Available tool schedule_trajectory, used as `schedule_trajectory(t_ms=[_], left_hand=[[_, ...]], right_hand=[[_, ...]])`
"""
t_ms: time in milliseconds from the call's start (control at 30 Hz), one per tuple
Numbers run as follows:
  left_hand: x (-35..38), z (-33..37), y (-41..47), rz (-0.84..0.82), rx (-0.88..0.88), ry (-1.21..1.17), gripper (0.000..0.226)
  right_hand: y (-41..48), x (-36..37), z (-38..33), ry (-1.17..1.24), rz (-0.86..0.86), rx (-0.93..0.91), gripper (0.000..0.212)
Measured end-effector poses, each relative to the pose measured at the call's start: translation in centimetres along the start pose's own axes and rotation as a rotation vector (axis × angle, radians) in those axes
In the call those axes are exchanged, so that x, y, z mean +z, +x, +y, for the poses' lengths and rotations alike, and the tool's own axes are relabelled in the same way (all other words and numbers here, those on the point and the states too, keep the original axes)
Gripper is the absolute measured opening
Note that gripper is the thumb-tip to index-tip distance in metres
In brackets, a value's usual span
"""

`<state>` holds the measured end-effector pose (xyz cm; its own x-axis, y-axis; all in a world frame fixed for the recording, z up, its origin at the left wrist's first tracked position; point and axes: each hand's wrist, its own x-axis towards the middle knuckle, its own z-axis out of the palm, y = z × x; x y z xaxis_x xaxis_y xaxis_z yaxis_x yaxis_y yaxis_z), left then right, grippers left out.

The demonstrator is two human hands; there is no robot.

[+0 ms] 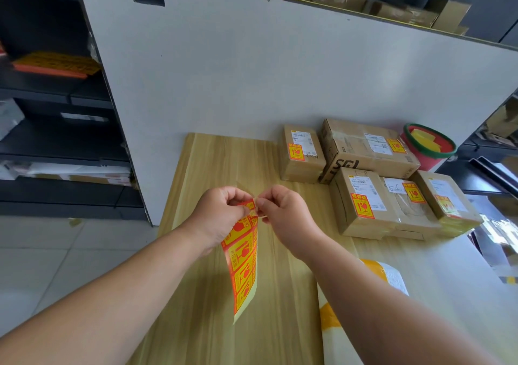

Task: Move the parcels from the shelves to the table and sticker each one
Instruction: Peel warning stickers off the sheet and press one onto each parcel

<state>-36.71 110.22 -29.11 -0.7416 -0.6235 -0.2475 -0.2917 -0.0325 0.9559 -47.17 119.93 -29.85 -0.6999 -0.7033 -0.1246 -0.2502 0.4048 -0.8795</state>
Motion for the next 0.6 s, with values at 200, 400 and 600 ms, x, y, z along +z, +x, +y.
schedule_trajectory(t_ms=[200,400,600], left_hand=[[0.0,0.1,0.0,-0.023,-0.011,0.011,0.019],[0.0,0.0,0.3,-0.027,-0.035,-0.007,0.025],[-0.8,-0.2,0.7,-0.125,-0.09,-0.102,0.026]], right_hand=[[0.0,-0.2,0.0,-0.051,-0.014,-0.014,0.015],[0.0,-0.6,0.1,0.015,-0.018,0.004,0.018],[0.8,-1.5,1.3,0.018,0.0,0.082,0.032]])
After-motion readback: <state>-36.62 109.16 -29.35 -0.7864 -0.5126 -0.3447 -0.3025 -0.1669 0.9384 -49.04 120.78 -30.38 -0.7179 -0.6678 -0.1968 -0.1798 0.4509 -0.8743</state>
